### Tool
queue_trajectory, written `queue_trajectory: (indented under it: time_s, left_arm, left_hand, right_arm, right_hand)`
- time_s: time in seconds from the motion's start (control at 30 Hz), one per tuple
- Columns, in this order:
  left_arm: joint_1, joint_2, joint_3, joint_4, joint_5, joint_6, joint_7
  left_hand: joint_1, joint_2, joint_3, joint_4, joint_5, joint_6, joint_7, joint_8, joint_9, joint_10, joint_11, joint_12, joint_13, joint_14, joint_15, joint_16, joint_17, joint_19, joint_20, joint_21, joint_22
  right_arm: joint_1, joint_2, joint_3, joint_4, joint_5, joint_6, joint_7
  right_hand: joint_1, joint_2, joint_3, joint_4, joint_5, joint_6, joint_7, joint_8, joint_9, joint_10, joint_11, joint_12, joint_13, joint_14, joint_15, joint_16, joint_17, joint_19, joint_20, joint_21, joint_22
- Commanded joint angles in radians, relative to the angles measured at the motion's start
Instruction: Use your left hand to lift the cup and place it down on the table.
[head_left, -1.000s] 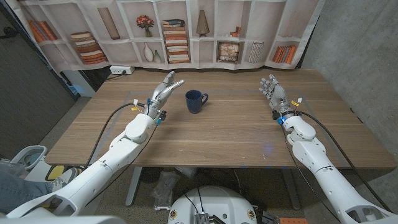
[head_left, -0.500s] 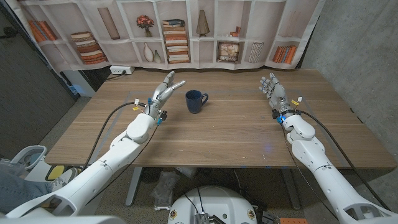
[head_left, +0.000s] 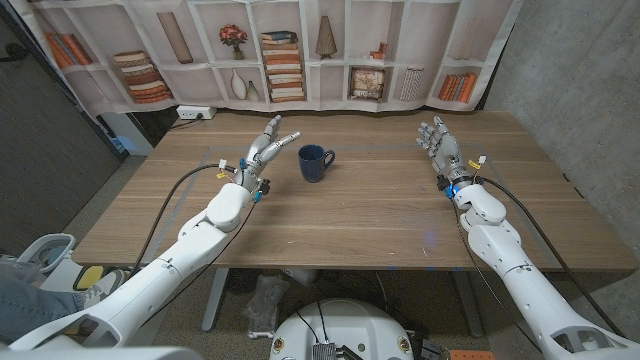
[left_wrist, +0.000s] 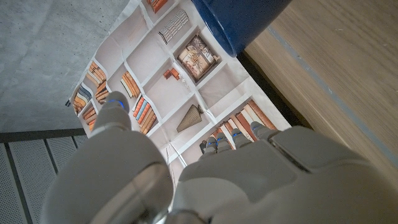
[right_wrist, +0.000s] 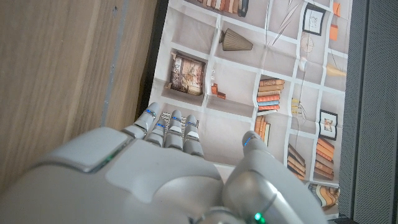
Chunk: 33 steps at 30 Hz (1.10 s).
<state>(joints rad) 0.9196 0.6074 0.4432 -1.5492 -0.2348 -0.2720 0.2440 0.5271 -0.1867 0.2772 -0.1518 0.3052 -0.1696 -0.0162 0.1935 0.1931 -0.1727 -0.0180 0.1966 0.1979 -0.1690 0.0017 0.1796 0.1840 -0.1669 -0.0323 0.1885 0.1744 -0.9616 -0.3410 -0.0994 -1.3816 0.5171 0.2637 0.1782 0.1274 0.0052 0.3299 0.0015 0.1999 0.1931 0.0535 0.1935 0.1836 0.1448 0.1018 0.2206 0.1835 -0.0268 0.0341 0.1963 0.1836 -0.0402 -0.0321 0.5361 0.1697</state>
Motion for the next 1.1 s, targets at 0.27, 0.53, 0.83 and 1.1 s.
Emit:
queue_trajectory:
  time_s: [0.27,0.53,0.83,1.1]
  left_arm:
    - [-0.001,0.018,0.023,-0.051,0.084,0.064,0.05]
    - [0.001,0.022,0.032,-0.078,0.122,0.111,0.079]
    - [-0.003,0.012,0.042,-0.089,0.155,0.144,0.114]
    - [-0.013,0.01,0.061,-0.107,0.197,0.195,0.137]
  left_hand:
    - [0.017,0.0,-0.025,-0.001,0.007,-0.067,0.023,0.0,0.001,-0.034,0.038,0.007,0.003,-0.041,0.033,0.008,0.002,-0.009,0.007,0.005,0.005]
    - [0.018,0.001,-0.034,-0.001,0.008,-0.062,0.028,0.003,0.001,-0.026,0.042,0.011,0.003,-0.034,0.037,0.011,0.001,-0.005,0.012,0.007,0.005]
    - [0.029,0.005,-0.066,-0.002,0.014,-0.028,0.054,0.015,-0.001,0.014,0.007,0.024,-0.001,0.004,0.001,0.019,-0.001,0.019,-0.041,0.016,0.005]
    - [0.034,0.006,-0.076,-0.002,0.016,-0.023,0.052,0.016,-0.001,0.023,-0.002,0.027,-0.002,0.01,-0.006,0.019,-0.001,0.024,-0.042,0.016,0.005]
  right_arm:
    - [-0.004,0.005,0.002,-0.004,0.008,0.008,-0.001]
    - [-0.004,0.005,0.003,0.0,0.012,0.015,0.008]
    - [-0.008,0.004,0.011,0.001,0.023,0.017,0.012]
    - [-0.008,0.0,0.014,0.005,0.025,0.026,0.023]
  right_hand:
    - [0.014,-0.001,0.002,-0.009,-0.002,0.011,0.001,0.005,0.005,0.009,-0.004,0.002,0.003,0.008,0.0,0.004,0.005,0.007,-0.042,-0.007,0.005]
    - [0.015,-0.001,0.001,-0.011,-0.002,0.011,0.001,0.005,0.005,0.01,-0.003,0.002,0.003,0.009,0.0,0.004,0.005,0.008,-0.042,-0.009,0.005]
    - [0.016,0.0,0.0,-0.013,-0.003,0.012,0.002,0.005,0.005,0.012,-0.003,0.002,0.003,0.011,0.0,0.005,0.005,0.01,-0.042,-0.013,0.005]
    - [0.017,0.001,-0.001,-0.014,-0.003,0.014,0.0,0.005,0.005,0.014,-0.003,0.003,0.003,0.012,0.0,0.005,0.005,0.011,-0.041,-0.015,0.005]
